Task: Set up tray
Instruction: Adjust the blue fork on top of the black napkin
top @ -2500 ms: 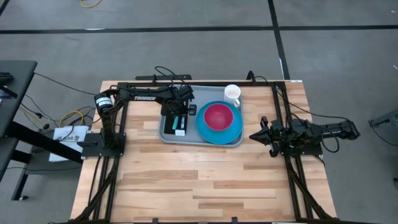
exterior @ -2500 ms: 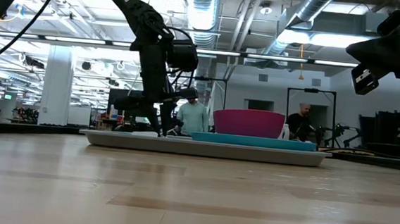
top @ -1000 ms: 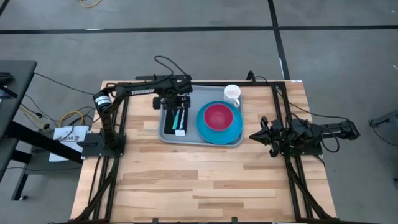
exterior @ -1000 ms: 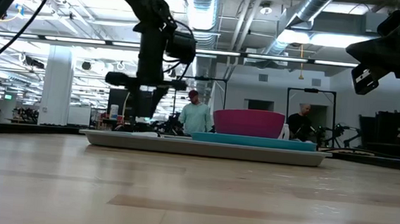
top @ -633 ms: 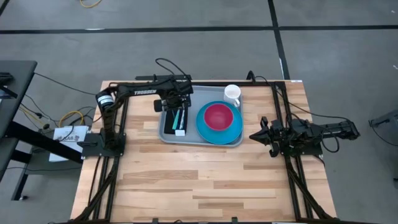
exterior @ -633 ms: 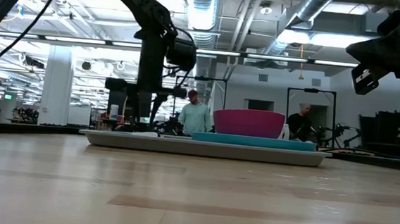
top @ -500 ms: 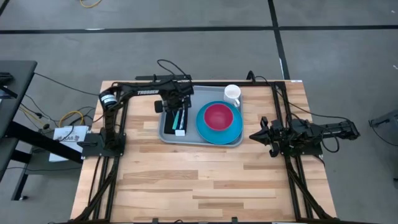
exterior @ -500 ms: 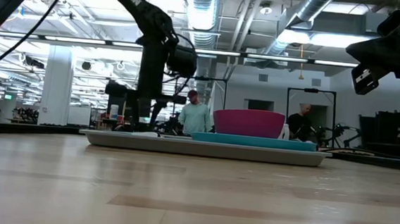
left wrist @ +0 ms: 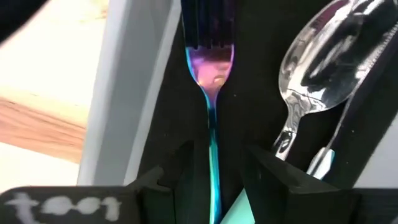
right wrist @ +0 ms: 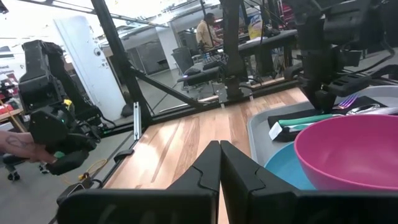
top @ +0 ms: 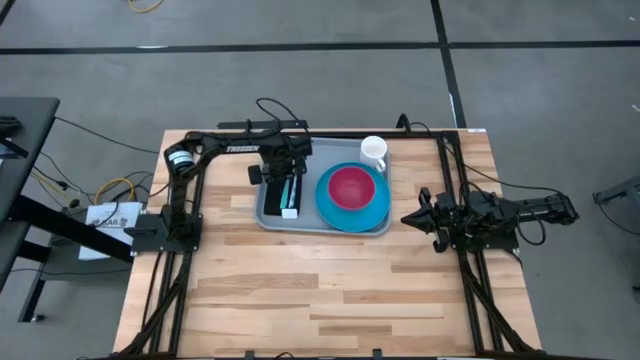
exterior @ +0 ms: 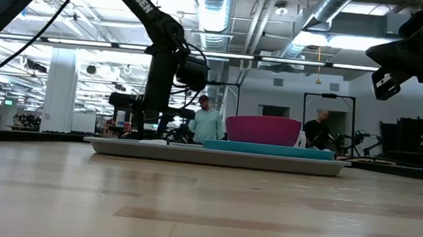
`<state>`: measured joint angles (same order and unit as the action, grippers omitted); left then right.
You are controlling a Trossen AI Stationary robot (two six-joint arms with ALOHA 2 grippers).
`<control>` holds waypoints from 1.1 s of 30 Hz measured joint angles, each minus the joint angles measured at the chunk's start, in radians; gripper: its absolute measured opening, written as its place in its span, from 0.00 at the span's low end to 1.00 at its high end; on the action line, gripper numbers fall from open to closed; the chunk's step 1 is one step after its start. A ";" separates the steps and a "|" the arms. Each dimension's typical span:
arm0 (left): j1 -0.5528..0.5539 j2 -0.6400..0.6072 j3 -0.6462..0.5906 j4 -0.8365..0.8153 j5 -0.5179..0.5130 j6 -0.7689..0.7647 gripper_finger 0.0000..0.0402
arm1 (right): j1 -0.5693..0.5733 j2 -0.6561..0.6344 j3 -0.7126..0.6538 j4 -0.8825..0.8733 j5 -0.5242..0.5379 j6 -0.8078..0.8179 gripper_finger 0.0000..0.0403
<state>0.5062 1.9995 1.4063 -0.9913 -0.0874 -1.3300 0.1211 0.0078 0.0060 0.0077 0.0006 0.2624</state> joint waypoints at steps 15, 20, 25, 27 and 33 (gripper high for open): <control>0.003 0.000 0.000 -0.029 -0.007 -0.001 0.28 | 0.000 0.000 0.000 0.000 0.000 0.000 0.00; 0.003 -0.001 -0.006 -0.011 -0.010 -0.001 0.28 | 0.000 0.000 0.000 0.000 0.000 0.000 0.00; 0.003 -0.005 -0.060 0.075 0.028 -0.027 0.28 | 0.000 0.000 0.000 0.000 0.000 0.000 0.00; 0.002 -0.008 -0.070 0.082 0.029 -0.028 0.28 | 0.000 0.000 0.000 0.000 0.000 0.000 0.00; -0.001 -0.008 -0.070 0.071 0.014 -0.020 0.28 | 0.000 0.000 0.000 0.000 0.000 0.000 0.00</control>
<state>0.5049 1.9915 1.3361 -0.9207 -0.0735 -1.3499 0.1211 0.0078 0.0061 0.0078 0.0006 0.2623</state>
